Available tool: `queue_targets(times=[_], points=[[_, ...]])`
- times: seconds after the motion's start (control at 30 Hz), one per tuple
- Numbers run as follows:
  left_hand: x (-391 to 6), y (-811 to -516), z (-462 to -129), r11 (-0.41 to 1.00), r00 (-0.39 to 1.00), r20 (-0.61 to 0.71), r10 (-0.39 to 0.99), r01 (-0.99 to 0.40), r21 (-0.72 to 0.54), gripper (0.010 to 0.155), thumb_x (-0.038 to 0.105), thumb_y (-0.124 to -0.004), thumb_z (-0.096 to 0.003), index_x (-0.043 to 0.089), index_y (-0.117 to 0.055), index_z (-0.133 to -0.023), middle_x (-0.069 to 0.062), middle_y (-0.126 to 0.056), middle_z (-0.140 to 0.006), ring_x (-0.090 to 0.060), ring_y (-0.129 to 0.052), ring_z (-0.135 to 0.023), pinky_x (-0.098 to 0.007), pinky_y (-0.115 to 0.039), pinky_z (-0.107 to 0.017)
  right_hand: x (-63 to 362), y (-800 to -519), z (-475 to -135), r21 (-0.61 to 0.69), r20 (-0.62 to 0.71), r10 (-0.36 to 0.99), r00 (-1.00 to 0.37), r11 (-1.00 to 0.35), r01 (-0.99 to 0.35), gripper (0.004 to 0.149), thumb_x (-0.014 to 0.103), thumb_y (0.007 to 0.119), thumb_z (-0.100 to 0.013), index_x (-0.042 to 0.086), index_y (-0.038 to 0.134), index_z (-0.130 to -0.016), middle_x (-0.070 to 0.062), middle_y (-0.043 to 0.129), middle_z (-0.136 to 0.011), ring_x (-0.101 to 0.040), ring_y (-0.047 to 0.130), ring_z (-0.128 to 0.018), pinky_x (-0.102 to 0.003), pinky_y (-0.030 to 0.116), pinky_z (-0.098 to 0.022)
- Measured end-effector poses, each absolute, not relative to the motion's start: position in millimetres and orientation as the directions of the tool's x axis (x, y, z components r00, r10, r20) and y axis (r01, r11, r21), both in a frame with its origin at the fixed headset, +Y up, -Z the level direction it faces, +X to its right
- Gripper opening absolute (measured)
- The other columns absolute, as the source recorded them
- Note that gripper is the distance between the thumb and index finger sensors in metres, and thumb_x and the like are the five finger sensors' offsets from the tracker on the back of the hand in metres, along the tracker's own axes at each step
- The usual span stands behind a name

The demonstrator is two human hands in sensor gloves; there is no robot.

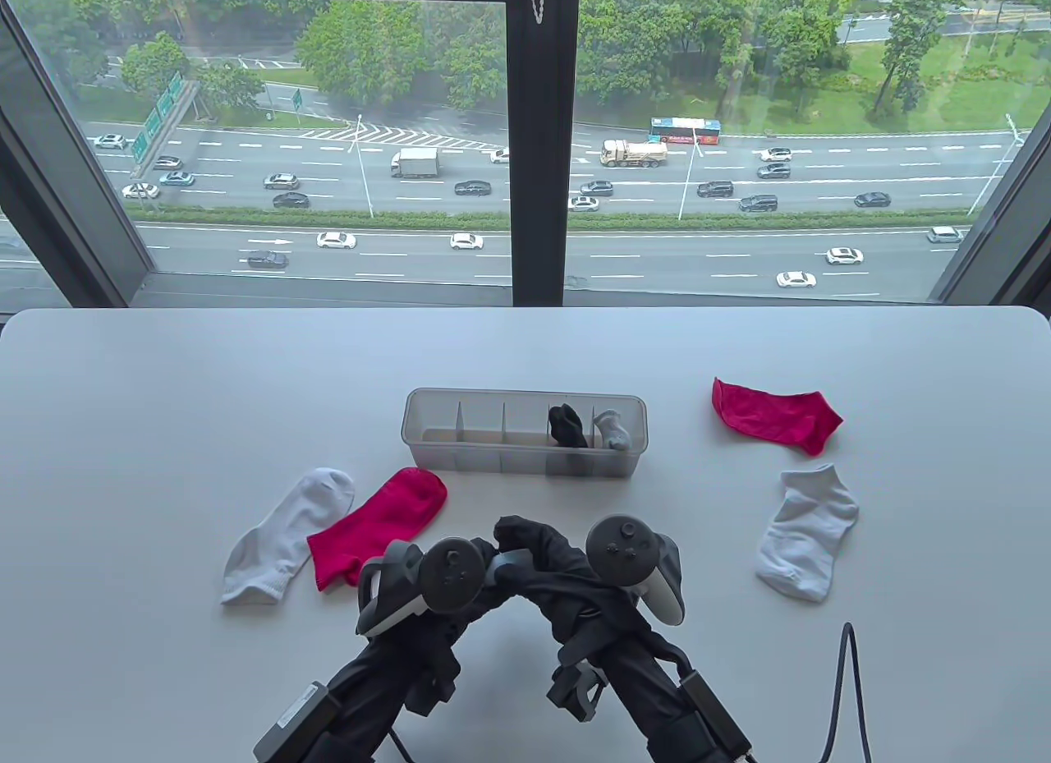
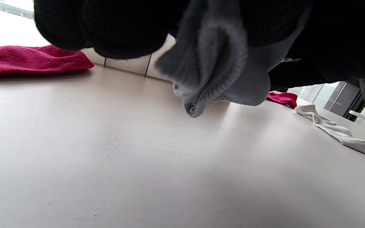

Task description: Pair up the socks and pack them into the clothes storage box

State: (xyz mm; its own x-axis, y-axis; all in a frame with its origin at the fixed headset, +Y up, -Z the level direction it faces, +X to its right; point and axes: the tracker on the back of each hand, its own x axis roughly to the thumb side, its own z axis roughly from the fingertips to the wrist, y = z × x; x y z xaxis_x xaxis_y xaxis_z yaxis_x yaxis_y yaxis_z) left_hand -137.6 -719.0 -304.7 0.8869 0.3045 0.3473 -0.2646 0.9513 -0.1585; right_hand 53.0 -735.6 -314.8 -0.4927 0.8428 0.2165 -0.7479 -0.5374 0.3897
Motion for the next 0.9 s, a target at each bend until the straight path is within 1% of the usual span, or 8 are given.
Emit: queue_targets(times=[0.07, 0.1, 0.17, 0.3, 0.37, 0.5, 0.73, 0.9], points=[[-136.6, -719.0, -302.7, 0.952, 0.884, 0.355, 0.305, -0.274, -0.136, 0.063, 0.048, -0.075, -0.0502, 0.007, -0.064, -0.096, -0.015, -0.091, -0.074, -0.038, -0.096, -0.063, -0.062, -0.074, -0.06, 56.5, -734.5, -315.4, 0.341, 0.229, 0.823, -0.519, -0.567, -0.749, 0.05, 0.038, 0.072, -0.058, 0.022, 0.06, -0.104, -0.005, 0.083, -0.094, -0.027, 0.083, -0.088, -0.064, 0.049, -0.075], [-134.6, -717.9, -301.0, 0.959, 0.889, 0.36, 0.284, -0.255, -0.125, 0.072, 0.049, -0.074, -0.0501, 0.007, -0.051, -0.103, -0.019, -0.078, -0.094, -0.044, -0.085, -0.083, -0.066, -0.065, -0.067, 57.7, -735.3, -314.5, 0.331, 0.217, 0.826, -0.52, -0.564, -0.757, 0.049, 0.038, 0.07, -0.059, 0.018, 0.06, -0.103, -0.006, 0.085, -0.089, -0.026, 0.086, -0.084, -0.063, 0.05, -0.075], [-131.3, -714.1, -297.4, 0.96, 0.876, 0.395, 0.277, -0.271, -0.07, 0.077, 0.046, -0.075, -0.0501, 0.011, -0.037, -0.107, -0.02, -0.056, -0.11, -0.047, -0.064, -0.1, -0.068, -0.055, -0.073, 60.9, -737.8, -314.5, 0.307, 0.205, 0.831, -0.517, -0.556, -0.772, 0.049, 0.038, 0.066, -0.06, 0.014, 0.061, -0.102, -0.006, 0.089, -0.083, -0.024, 0.09, -0.078, -0.062, 0.053, -0.074], [-125.2, -711.4, -295.3, 0.96, 0.855, 0.444, 0.269, -0.276, -0.051, 0.058, 0.038, -0.069, -0.0548, 0.007, -0.056, -0.101, -0.018, -0.081, -0.086, -0.037, -0.087, -0.074, -0.062, -0.069, -0.065, 63.0, -738.3, -315.5, 0.354, 0.195, 0.865, -0.463, -0.502, -0.789, 0.053, 0.039, 0.062, -0.061, 0.015, 0.052, -0.107, -0.007, 0.081, -0.091, -0.028, 0.081, -0.088, -0.065, 0.047, -0.074], [-126.7, -714.0, -297.7, 0.958, 0.853, 0.438, 0.284, -0.273, -0.089, 0.057, 0.039, -0.063, -0.0558, 0.005, -0.056, -0.101, -0.017, -0.084, -0.079, -0.034, -0.089, -0.066, -0.061, -0.071, -0.063, 60.3, -738.6, -316.3, 0.428, 0.201, 0.881, -0.428, -0.471, -0.771, 0.063, 0.04, 0.069, -0.06, 0.022, 0.038, -0.113, -0.012, 0.05, -0.116, -0.043, 0.058, -0.103, -0.07, 0.041, -0.073], [-129.2, -717.8, -299.3, 0.951, 0.84, 0.444, 0.31, -0.282, -0.13, 0.057, 0.044, -0.063, -0.0544, 0.006, -0.061, -0.097, -0.013, -0.088, -0.064, -0.029, -0.091, -0.05, -0.059, -0.075, -0.056, 61.6, -735.3, -317.6, 0.33, 0.222, 0.829, -0.513, -0.559, -0.761, 0.048, 0.036, 0.071, -0.059, 0.02, 0.061, -0.104, -0.011, 0.082, -0.094, -0.028, 0.085, -0.085, -0.064, 0.05, -0.075], [-127.8, -718.2, -299.1, 0.969, 0.882, 0.403, 0.245, -0.222, -0.103, 0.07, 0.044, -0.077, -0.0509, 0.015, -0.042, -0.103, -0.014, -0.071, -0.092, -0.038, -0.08, -0.081, -0.065, -0.062, -0.07, 62.3, -739.8, -317.1, 0.314, 0.162, 0.849, -0.504, -0.528, -0.789, 0.046, 0.036, 0.061, -0.063, 0.012, 0.06, -0.102, -0.009, 0.09, -0.077, -0.022, 0.093, -0.066, -0.057, 0.059, -0.073], [-132.1, -717.9, -303.8, 0.948, 0.858, 0.409, 0.311, -0.25, -0.197, 0.053, 0.04, -0.071, -0.0547, 0.008, -0.059, -0.096, -0.014, -0.087, -0.067, -0.029, -0.092, -0.05, -0.059, -0.076, -0.056, 59.0, -739.0, -316.8, 0.443, 0.206, 0.878, -0.432, -0.477, -0.759, 0.061, 0.037, 0.073, -0.059, 0.026, 0.043, -0.112, -0.013, 0.055, -0.116, -0.042, 0.061, -0.102, -0.07, 0.041, -0.073]])
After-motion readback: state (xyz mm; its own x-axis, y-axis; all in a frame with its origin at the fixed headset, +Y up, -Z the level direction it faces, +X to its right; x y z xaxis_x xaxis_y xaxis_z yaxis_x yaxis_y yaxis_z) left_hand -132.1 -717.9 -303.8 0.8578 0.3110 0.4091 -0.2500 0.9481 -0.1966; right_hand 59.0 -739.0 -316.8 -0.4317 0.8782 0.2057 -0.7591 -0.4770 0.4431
